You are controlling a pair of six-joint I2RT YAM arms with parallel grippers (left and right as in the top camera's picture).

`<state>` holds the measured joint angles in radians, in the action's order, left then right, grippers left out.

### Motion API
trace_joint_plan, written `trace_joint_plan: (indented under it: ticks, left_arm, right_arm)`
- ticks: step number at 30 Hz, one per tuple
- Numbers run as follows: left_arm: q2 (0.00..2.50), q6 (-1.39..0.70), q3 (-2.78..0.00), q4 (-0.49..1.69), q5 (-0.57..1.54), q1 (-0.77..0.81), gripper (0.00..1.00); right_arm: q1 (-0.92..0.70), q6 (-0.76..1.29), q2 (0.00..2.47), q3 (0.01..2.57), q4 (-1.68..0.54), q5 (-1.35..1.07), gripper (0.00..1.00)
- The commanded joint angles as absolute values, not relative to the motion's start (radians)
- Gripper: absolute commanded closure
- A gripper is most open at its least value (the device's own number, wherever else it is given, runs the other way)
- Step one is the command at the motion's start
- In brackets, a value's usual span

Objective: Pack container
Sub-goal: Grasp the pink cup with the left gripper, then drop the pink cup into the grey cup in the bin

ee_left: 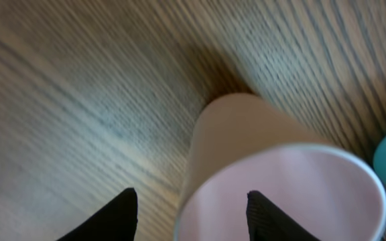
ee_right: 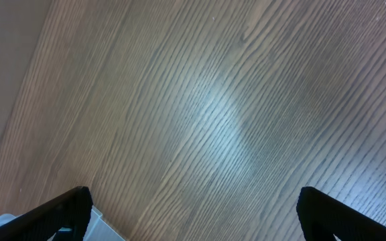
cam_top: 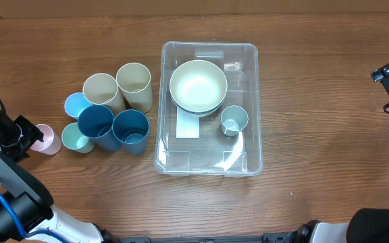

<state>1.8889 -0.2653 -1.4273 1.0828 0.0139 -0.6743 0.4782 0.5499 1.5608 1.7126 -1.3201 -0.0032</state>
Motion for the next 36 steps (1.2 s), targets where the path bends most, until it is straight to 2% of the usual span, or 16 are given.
trace_joint_plan:
  ticks: [1, 4, 5, 6, 13, 17, 20, 24, 26, 29, 32, 36]
  left_arm:
    - [1.885, -0.247, -1.348, 1.015, -0.010, -0.673, 0.56]
    - [1.885, -0.247, -1.321, 0.983, -0.009, -0.673, 0.75]
    - [1.885, -0.247, -1.322, 0.982, -0.006, -0.673, 0.91]
    - [1.885, -0.247, -1.330, 0.987, -0.004, -0.673, 0.96]
    - [1.805, -0.252, -1.549, 1.145, 0.007, -0.673, 0.96]
    - [1.668, -0.224, -1.766, 1.232, 0.154, -0.630, 0.96]
    - [1.573, -0.162, -1.884, 1.254, 0.248, -0.497, 0.96]
    - [1.491, -0.042, -1.951, 1.252, 0.247, -0.061, 0.96]
    - [1.514, -0.021, -1.950, 1.244, 0.181, 0.162, 0.96]
    - [1.597, -0.019, -1.950, 1.229, 0.060, 0.394, 0.96]
    - [1.729, 0.031, -1.950, 1.198, 0.040, 0.548, 0.96]
    - [1.877, 0.031, -1.950, 1.166, 0.042, 0.624, 0.96]
  right_arm:
    - [0.481, 0.554, 1.561, 1.716, -1.315, -0.002, 0.00]
    - [0.481, 0.554, 1.561, 1.716, -1.315, -0.002, 0.00]
    - [0.481, 0.554, 1.561, 1.716, -1.315, -0.002, 0.00]
    - [0.481, 0.554, 1.561, 1.716, -1.315, -0.002, 0.00]
    - [0.481, 0.554, 1.561, 1.716, -1.315, -0.002, 0.00]
    - [0.481, 0.554, 1.561, 1.716, -1.315, -0.002, 0.00]
    - [0.481, 0.554, 1.561, 1.716, -1.315, -0.002, 0.00]
    - [0.481, 0.554, 1.561, 1.716, -1.315, -0.002, 0.00]
    - [0.481, 0.554, 1.561, 1.716, -1.315, -0.002, 0.00]
    - [0.481, 0.554, 1.561, 1.716, -1.315, -0.002, 0.00]
    - [0.481, 0.554, 1.561, 1.716, -1.315, -0.002, 0.00]
    - [0.481, 0.554, 1.561, 1.716, -1.315, -0.002, 0.00]
